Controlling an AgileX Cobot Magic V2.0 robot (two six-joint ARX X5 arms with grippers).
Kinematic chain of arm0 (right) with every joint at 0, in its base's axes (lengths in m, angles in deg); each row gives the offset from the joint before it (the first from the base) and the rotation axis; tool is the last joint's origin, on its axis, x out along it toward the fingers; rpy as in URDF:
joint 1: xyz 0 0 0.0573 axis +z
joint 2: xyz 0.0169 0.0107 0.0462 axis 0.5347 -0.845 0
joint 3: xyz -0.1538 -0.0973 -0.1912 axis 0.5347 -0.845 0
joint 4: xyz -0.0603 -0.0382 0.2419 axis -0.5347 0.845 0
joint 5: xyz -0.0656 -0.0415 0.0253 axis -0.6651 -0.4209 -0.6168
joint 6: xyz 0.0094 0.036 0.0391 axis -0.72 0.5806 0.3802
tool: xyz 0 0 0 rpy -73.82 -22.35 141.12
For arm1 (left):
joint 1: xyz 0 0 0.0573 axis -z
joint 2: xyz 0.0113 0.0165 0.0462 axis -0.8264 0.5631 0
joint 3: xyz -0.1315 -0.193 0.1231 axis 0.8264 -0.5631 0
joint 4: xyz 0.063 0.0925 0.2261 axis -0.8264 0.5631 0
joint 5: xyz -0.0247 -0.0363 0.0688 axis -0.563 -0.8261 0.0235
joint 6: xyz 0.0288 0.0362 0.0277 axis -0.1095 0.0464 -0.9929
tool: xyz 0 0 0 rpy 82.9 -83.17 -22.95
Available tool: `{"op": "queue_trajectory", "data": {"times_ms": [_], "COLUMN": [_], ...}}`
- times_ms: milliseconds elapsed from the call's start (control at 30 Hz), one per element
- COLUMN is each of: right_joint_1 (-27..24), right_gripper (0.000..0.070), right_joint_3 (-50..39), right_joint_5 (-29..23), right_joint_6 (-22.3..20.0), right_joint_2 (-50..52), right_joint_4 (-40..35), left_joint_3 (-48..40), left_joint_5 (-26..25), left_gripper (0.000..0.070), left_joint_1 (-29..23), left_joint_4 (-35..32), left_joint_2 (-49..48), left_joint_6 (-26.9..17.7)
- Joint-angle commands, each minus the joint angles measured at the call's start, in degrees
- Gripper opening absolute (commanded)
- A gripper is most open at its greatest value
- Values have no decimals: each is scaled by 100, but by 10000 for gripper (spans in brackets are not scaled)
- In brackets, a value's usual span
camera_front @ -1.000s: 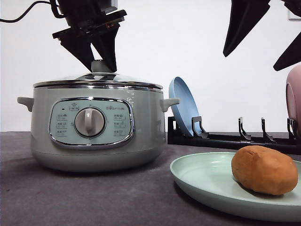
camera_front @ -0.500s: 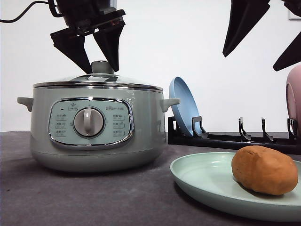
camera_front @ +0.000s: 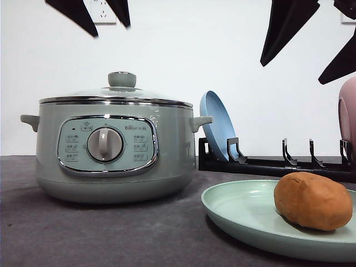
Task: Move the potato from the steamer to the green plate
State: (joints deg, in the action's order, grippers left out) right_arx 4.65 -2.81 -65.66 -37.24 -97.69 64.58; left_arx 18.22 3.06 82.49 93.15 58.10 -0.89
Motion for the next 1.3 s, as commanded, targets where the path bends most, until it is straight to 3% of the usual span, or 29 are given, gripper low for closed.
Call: {"op": "queue_trajectory", "data": {"times_ms": [0, 433, 633, 867, 933, 1000, 1067, 1100, 1133, 1167, 1267], "right_joint_1": [35, 37, 37, 37, 37, 37, 37, 37, 37, 37, 37], "right_gripper": [617, 616, 616, 616, 606, 474, 246, 139, 46, 14, 0], "right_joint_3": [61, 61, 61, 61, 61, 61, 61, 61, 61, 61, 61], "right_joint_5": [95, 1152, 1509, 1512, 1511, 1507, 1501, 1500, 1500, 1500, 1500], "right_joint_6": [-87, -84, -84, -84, -84, -85, -88, -91, -97, -128, -155], "right_joint_2": [-24, -24, -24, -24, -24, -24, -24, -24, -24, -24, -24], "right_joint_4": [-29, 594, 753, 751, 751, 751, 741, 728, 711, 691, 680], "left_joint_3": [153, 153, 153, 153, 153, 153, 153, 153, 153, 153, 153], "left_joint_5": [-126, -1163, -1199, -1199, -1199, -1199, -1199, -1199, -1199, -1199, -1199], "left_gripper": [513, 508, 508, 506, 462, 276, 53, 7, 5, 5, 4], "left_joint_1": [33, 33, 33, 33, 33, 33, 33, 33, 33, 33, 33], "left_joint_4": [67, 1187, 1669, 1679, 1671, 1670, 1669, 1669, 1669, 1667, 1647], "left_joint_2": [-103, -780, -782, -782, -782, -782, -782, -782, -782, -782, -782], "left_joint_6": [34, 98, 95, 95, 95, 95, 94, 93, 93, 93, 97]}}
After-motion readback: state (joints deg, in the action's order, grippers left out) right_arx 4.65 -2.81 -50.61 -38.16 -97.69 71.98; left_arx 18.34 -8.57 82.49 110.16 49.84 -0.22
